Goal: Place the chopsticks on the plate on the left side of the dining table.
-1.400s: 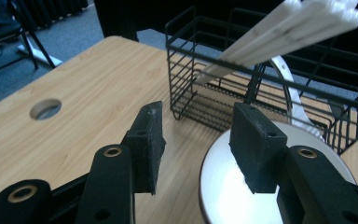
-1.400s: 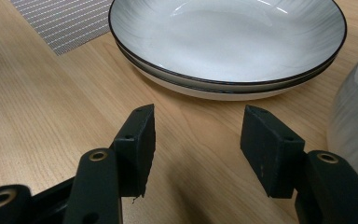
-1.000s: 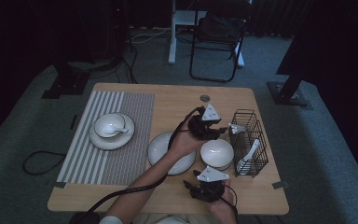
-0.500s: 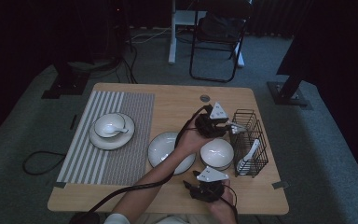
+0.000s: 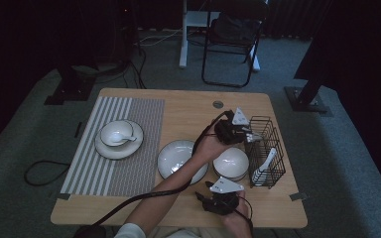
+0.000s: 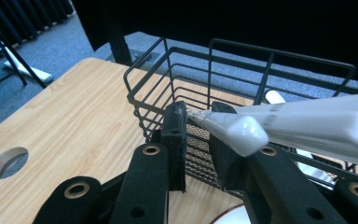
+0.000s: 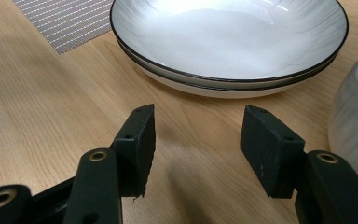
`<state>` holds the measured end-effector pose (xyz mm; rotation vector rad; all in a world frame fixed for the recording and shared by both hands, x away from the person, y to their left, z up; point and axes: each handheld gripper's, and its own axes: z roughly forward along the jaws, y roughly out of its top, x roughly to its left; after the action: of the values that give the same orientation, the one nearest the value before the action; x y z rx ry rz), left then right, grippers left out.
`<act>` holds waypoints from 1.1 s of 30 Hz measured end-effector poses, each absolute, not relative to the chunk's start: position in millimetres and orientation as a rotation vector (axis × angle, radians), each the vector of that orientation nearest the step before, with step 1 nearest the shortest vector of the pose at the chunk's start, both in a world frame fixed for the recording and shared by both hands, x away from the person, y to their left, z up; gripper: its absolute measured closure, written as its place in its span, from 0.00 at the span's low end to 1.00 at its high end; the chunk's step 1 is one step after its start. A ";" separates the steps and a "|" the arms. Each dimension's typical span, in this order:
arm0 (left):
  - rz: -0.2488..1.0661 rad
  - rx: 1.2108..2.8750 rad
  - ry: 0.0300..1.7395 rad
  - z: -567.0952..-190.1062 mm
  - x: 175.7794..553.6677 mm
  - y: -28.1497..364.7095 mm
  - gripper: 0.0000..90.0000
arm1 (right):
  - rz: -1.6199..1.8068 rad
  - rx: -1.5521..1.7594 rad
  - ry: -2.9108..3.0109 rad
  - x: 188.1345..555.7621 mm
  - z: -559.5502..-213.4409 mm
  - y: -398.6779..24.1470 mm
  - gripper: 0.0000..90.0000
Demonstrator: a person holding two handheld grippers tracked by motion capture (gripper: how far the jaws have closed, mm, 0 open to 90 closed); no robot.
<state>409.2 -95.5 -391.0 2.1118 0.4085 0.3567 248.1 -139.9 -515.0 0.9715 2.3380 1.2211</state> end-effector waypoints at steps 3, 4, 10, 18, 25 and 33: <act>0.365 2.117 0.406 -391.5 410.7 -97.4 0.88 | 1.221 0.971 2.338 248.1 -515.0 -140.0 0.50; 0.369 2.116 0.406 -391.5 411.0 -97.6 0.90 | 1.220 0.970 2.339 248.1 -515.1 -139.9 0.50; 0.377 2.116 0.404 -391.1 412.5 -96.9 0.93 | 1.218 0.965 2.345 248.0 -515.8 -139.2 0.50; 0.371 2.105 0.396 -389.7 410.1 -93.7 0.94 | 1.220 0.966 2.345 247.9 -515.9 -139.2 0.50; 0.363 2.084 0.392 -383.0 406.7 -84.0 0.94 | 1.219 0.964 2.345 248.1 -515.9 -139.4 0.50; 0.357 2.053 0.388 -371.4 402.6 -66.8 0.94 | 1.217 0.964 2.350 247.9 -516.1 -137.7 0.50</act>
<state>402.6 -66.8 -371.4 2.0530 0.3882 0.3565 247.9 -137.7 -516.1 0.9642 2.3496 1.2175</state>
